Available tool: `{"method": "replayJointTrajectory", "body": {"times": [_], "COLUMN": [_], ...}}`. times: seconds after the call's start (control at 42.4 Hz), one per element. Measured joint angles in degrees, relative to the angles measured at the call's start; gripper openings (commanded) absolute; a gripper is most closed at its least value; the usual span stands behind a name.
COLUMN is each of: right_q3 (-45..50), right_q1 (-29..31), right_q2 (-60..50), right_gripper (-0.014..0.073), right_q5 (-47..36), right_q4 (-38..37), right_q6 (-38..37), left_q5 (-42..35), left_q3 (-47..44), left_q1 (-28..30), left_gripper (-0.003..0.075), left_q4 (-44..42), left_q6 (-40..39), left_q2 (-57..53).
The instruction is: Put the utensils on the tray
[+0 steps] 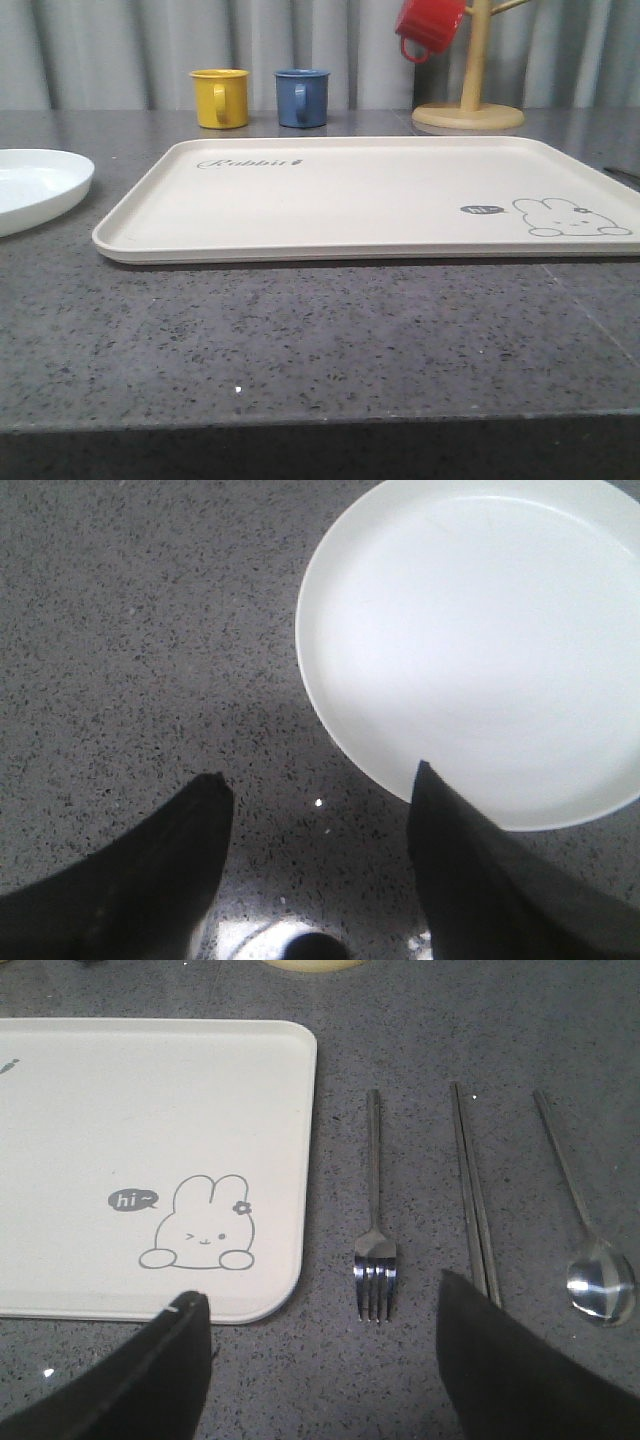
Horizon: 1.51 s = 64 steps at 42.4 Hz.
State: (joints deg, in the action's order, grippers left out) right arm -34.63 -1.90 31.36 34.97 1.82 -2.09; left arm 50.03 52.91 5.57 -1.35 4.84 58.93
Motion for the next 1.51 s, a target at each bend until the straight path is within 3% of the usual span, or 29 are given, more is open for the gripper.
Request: {"method": "replayJointTrajectory", "body": {"times": [0.33, 0.731, 1.038, 1.368, 1.509], "right_q3": [0.0, 0.0, 0.0, 0.0, 0.0], "right_q1": [0.0, 0.0, 0.0, 0.0, 0.0], "right_q2": [0.0, 0.0, 0.0, 0.0, 0.0], "right_gripper": [0.051, 0.051, 0.051, 0.051, 0.051], "right_q5": [0.0, 0.0, 0.0, 0.0, 0.0], "right_q4": [-0.04, -0.04, -0.04, -0.04, -0.04], "right_q6": [0.0, 0.0, 0.0, 0.0, 0.0], "left_q5": [-0.15, -3.56, -4.16, -5.39, -5.39], "left_q3": [4.3, 5.16, 5.25, 5.38, 5.42], "left_q1": [12.89, 13.65, 13.65, 13.74, 13.74], "left_gripper": [0.0396, 0.0389, 0.023, 0.0007, -0.002], "left_q4": [22.05, 29.38, 32.52, 32.74, 32.86], "left_q6": [14.79, 18.55, 21.75, 21.78, 21.78], "left_q2": [14.87, 26.11, 28.06, 28.63, 28.63]}}
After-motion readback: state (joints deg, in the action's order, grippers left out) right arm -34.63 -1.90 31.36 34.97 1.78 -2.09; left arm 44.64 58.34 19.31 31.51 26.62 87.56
